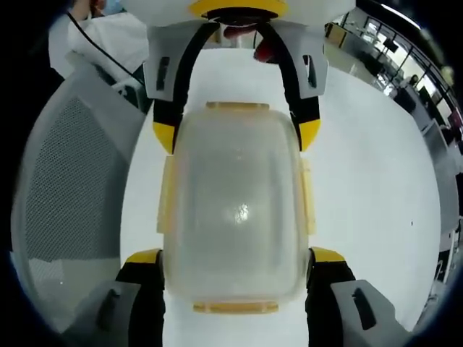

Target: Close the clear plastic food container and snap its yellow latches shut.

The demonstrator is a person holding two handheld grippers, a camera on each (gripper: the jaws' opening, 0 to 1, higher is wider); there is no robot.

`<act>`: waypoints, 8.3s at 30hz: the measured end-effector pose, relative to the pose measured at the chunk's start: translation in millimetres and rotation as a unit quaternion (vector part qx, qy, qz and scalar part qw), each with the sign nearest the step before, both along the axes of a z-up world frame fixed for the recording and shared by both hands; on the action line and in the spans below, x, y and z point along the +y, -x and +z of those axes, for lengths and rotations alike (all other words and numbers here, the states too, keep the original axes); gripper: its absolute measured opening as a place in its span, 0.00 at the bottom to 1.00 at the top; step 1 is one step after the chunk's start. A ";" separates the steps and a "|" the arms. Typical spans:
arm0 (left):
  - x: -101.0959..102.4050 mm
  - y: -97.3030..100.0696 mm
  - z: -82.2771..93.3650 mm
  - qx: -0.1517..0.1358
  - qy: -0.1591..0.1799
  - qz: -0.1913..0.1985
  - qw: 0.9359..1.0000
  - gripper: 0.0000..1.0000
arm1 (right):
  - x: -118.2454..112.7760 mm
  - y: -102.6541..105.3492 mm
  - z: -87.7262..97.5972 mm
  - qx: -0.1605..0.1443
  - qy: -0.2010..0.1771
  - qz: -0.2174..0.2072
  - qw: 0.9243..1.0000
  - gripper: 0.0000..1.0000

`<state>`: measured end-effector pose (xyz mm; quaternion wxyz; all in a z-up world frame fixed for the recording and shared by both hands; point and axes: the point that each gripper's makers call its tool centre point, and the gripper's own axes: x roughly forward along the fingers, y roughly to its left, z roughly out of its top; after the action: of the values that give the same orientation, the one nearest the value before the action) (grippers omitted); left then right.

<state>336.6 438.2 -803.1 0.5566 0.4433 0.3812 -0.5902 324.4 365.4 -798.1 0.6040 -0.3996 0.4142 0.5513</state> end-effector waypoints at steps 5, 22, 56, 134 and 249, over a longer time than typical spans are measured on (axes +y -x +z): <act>-0.1 0.3 -0.2 0.001 -0.002 0.000 1.000 0.85 | 0.2 -0.1 0.1 0.004 -0.004 0.001 1.000 0.81; -0.9 -0.9 -0.5 0.004 0.007 0.004 1.000 0.85 | -1.2 -1.3 -1.8 0.004 0.019 0.000 1.000 0.80; -7.3 -28.0 -1.5 0.002 0.002 0.009 1.000 0.85 | -7.6 -28.7 -1.7 0.004 0.004 0.002 1.000 0.80; -14.5 -110.5 -1.4 0.005 0.012 0.010 1.000 0.85 | -15.3 -110.1 -2.5 0.001 0.020 -0.007 1.000 0.80; 14.4 -74.4 52.9 -0.016 0.340 0.334 0.879 0.92 | -43.7 -67.4 56.9 -0.087 -0.350 -0.383 0.850 1.00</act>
<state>411.0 452.5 -750.2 0.8429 0.0826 0.2734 -0.4559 391.8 321.7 -741.2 0.9006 -0.0174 0.2601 0.3477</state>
